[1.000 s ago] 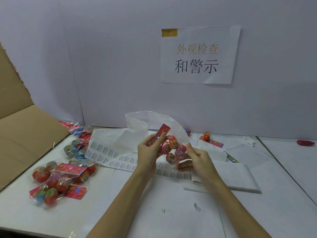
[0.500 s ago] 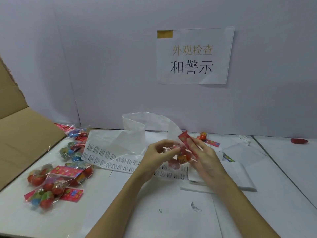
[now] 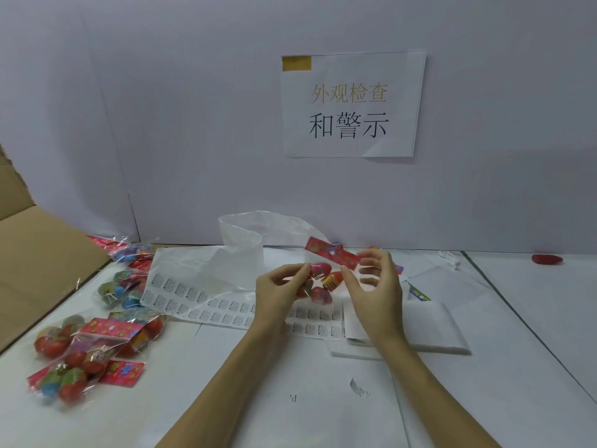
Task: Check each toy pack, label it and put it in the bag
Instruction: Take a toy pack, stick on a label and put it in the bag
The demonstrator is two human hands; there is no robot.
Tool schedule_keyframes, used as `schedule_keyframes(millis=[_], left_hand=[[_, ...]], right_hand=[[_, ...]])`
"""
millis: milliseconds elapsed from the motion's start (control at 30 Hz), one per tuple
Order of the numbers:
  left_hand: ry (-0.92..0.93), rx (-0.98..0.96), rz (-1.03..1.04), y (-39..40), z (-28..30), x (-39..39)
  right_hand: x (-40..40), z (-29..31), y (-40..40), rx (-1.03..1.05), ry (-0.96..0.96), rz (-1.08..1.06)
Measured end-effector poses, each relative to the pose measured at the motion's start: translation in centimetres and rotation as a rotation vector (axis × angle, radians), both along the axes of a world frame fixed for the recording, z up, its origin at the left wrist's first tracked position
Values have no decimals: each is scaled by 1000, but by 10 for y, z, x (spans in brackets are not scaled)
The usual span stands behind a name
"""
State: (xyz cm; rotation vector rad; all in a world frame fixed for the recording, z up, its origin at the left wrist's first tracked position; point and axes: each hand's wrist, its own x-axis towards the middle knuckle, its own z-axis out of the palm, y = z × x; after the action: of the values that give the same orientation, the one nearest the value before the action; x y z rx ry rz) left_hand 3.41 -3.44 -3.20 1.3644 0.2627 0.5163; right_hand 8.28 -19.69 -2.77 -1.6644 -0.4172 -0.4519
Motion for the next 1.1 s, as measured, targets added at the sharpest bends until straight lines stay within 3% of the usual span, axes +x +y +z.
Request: schedule_keyframes(millis=[100, 200, 333, 467, 533, 667, 767, 933, 1100], left_hand=[[-32, -44, 35, 0, 0, 1], [-112, -119, -135, -4, 7, -3], [-201, 172, -184, -9, 10, -5], [-235, 296, -166, -9, 8, -5], [-239, 251, -164, -10, 8, -4], [-152, -39, -170, -13, 10, -4], [-128, -165, -155, -8, 6, -1], [-138, -275, -260, 2, 10, 1], [-154, -225, -295, -1, 10, 0]], right_hand=[[-4, -4, 4, -184, -166, 30], [-9, -6, 10, -231, -34, 167], [-5, 2, 7, 174, 397, 475], [-3, 6, 4, 404, 557, 571], [-5, 4, 4, 298, 460, 555], [-8, 1, 3, -209, 97, 409], [-9, 1, 0, -345, 72, 418], [-4, 6, 0, 59, 215, 252], [7, 1, -4, 264, 459, 311]])
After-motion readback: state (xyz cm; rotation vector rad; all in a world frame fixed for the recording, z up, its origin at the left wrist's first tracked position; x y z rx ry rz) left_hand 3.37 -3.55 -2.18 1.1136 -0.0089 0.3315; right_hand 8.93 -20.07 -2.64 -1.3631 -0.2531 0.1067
